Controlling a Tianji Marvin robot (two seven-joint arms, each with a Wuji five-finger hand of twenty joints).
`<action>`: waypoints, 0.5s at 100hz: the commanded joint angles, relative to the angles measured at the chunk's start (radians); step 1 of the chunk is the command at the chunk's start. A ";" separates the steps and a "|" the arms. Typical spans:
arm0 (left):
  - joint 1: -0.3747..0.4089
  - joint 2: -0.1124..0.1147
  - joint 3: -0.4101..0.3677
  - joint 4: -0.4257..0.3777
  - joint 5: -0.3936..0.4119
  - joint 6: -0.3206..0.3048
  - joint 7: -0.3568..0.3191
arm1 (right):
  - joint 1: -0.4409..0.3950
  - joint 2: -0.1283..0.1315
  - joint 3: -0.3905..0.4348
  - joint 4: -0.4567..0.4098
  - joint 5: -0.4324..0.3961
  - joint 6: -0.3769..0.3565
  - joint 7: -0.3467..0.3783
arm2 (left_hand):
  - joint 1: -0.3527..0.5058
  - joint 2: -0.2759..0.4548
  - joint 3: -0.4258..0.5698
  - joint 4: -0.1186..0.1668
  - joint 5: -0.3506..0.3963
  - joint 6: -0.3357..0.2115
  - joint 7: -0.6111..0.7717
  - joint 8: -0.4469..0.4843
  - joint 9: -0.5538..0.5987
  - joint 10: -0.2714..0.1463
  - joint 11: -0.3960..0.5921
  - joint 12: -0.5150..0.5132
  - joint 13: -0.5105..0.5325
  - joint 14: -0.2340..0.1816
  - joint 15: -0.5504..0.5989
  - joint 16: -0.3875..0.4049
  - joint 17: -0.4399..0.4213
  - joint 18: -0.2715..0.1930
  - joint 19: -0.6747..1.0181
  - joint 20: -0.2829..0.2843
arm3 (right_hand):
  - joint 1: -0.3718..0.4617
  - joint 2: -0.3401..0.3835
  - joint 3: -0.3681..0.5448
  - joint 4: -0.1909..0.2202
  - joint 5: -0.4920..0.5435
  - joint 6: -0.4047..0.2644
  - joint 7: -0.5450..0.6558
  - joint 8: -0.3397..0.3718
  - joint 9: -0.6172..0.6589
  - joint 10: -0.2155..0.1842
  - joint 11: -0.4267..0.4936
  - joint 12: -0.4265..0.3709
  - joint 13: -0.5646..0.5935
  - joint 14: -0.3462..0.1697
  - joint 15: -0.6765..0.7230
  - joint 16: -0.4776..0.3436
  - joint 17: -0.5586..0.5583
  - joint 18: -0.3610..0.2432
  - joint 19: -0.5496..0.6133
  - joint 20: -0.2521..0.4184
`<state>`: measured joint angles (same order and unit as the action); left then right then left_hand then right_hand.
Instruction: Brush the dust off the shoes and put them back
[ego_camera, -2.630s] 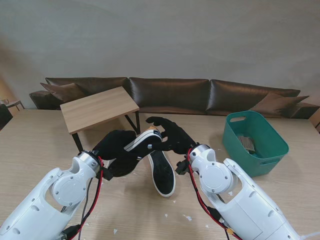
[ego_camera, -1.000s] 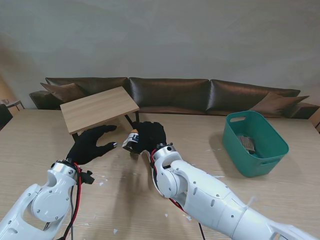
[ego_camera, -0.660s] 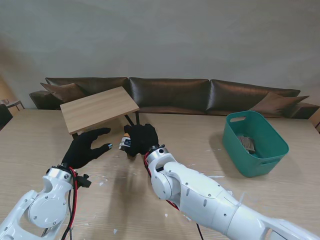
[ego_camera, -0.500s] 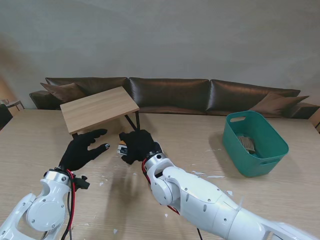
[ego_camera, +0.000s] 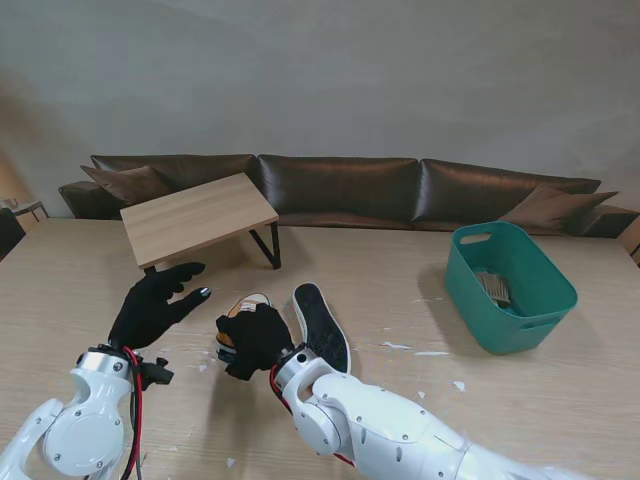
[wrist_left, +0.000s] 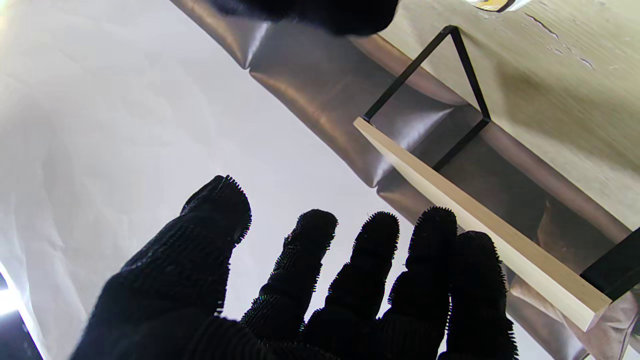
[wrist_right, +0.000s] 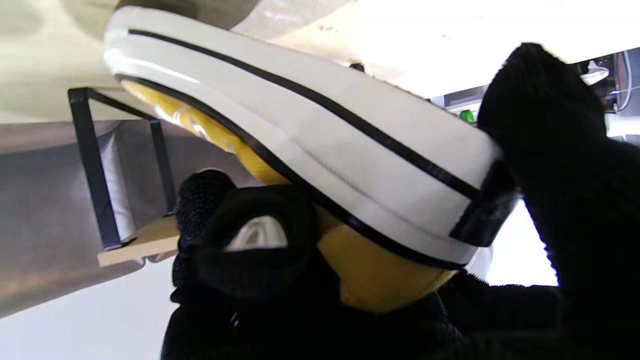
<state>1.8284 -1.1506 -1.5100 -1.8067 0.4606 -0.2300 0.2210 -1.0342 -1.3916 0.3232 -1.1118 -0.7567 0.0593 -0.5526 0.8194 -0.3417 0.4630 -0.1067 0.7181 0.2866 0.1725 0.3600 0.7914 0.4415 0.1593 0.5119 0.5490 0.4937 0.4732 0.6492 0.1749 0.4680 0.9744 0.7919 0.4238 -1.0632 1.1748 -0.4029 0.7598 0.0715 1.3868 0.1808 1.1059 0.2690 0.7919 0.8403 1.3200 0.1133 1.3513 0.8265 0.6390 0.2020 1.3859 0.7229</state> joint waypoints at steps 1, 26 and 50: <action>0.008 -0.007 -0.001 -0.009 -0.004 0.001 -0.016 | -0.024 -0.018 -0.027 0.033 -0.003 -0.016 0.008 | 0.001 0.049 -0.024 0.039 0.011 0.005 0.002 0.009 0.017 0.012 0.004 0.014 0.038 0.026 0.015 0.014 -0.006 0.002 0.028 0.009 | 0.183 0.141 0.254 0.109 0.084 -0.160 0.041 0.005 0.141 -0.212 0.061 -0.036 0.000 -0.205 -0.042 0.005 0.436 -0.023 0.054 0.020; 0.012 -0.009 0.005 -0.003 -0.012 0.011 -0.012 | -0.024 -0.064 -0.053 0.135 0.021 -0.048 -0.037 | 0.003 0.056 -0.035 0.041 0.020 0.006 0.004 0.013 0.016 0.010 0.001 0.016 0.031 0.025 -0.008 0.001 -0.020 0.005 -0.013 -0.019 | 0.185 0.142 0.254 0.106 0.082 -0.161 0.043 0.006 0.139 -0.212 0.061 -0.032 0.000 -0.205 -0.042 0.006 0.436 -0.027 0.053 0.022; 0.019 -0.010 0.009 0.004 -0.021 0.020 -0.009 | -0.021 -0.080 -0.084 0.184 0.018 -0.087 -0.038 | 0.007 0.058 -0.043 0.042 0.020 0.007 0.003 0.014 0.014 0.011 0.000 0.016 0.029 0.027 -0.016 -0.002 -0.024 0.005 -0.026 -0.026 | 0.175 0.164 0.244 0.099 0.060 -0.185 0.048 0.015 0.119 -0.222 0.064 -0.025 -0.001 -0.198 -0.056 0.000 0.415 -0.033 0.023 0.017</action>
<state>1.8387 -1.1538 -1.5028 -1.8050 0.4457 -0.2149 0.2273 -1.0340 -1.4691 0.2579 -0.9395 -0.7311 -0.0109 -0.6214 0.8194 -0.3417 0.4397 -0.1062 0.7291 0.2880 0.1750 0.3680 0.7915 0.4422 0.1598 0.5219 0.5490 0.4941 0.4694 0.6492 0.1728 0.4687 0.9658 0.7760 0.4780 -1.0643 0.9874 -0.4300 0.7829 -0.0017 1.4074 0.1804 1.1019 0.2828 0.8532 0.9148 1.3345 0.0758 1.3526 0.8267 0.6394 0.2002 1.3906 0.7233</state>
